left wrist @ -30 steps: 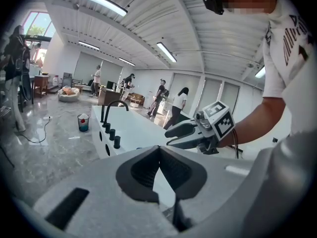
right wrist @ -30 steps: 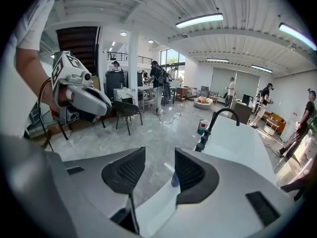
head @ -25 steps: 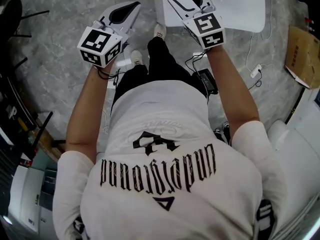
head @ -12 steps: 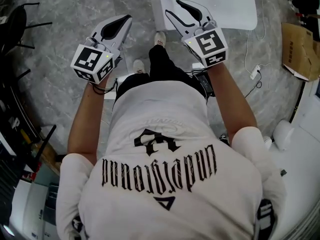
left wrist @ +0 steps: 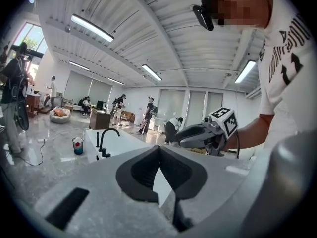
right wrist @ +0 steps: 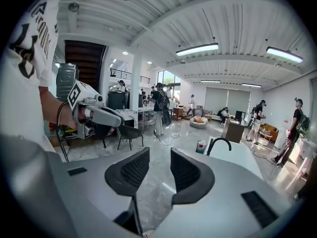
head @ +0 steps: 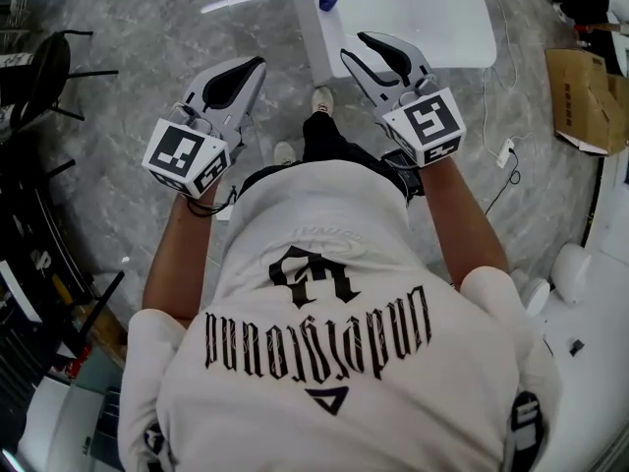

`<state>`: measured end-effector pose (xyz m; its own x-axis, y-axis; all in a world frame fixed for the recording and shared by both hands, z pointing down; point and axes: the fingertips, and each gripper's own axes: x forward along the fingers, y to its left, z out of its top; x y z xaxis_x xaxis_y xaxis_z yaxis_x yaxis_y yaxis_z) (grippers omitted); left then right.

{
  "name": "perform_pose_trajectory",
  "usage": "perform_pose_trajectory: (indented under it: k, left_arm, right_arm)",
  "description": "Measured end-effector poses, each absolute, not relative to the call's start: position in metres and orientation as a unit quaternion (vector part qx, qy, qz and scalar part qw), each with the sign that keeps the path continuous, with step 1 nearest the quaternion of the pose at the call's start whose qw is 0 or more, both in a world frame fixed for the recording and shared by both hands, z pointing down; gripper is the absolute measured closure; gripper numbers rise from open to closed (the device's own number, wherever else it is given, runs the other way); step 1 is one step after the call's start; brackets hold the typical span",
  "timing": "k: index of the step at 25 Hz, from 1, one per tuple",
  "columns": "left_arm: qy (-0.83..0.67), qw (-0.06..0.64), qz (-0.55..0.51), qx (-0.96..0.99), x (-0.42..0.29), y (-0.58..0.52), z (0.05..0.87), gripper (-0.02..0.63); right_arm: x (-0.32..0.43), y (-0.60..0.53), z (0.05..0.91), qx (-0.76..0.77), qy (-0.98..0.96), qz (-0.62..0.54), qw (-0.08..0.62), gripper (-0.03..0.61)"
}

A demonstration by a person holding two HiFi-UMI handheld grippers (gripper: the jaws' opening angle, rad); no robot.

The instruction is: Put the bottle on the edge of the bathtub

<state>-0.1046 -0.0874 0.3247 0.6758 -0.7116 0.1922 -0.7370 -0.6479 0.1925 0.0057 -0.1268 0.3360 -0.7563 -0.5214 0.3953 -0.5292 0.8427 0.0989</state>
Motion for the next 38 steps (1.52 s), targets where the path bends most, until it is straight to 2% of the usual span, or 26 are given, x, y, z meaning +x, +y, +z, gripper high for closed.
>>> perform_pose_trajectory:
  k: [14,20,31,38]
  left_arm:
    - [-0.408,0.090,0.032,0.908,-0.121,-0.043,0.269,0.598]
    - [-0.399,0.088,0.029,0.912,-0.126,-0.027,0.264,0.598]
    - [-0.375,0.098,0.020,0.921,-0.121,0.000,0.266,0.598]
    - [-0.381,0.103,0.019,0.919,-0.107,0.007,0.266,0.598]
  right_arm:
    - [0.011,-0.081,0.261,0.296,-0.942,-0.023,0.159,0.512]
    - [0.004,-0.055,0.246,0.283,-0.945,-0.035,0.162,0.548]
    - [0.009,-0.006,0.244,0.284,-0.941,-0.023,0.184,0.558]
    - [0.024,-0.001,0.235,0.282,-0.943,-0.028,0.173,0.558]
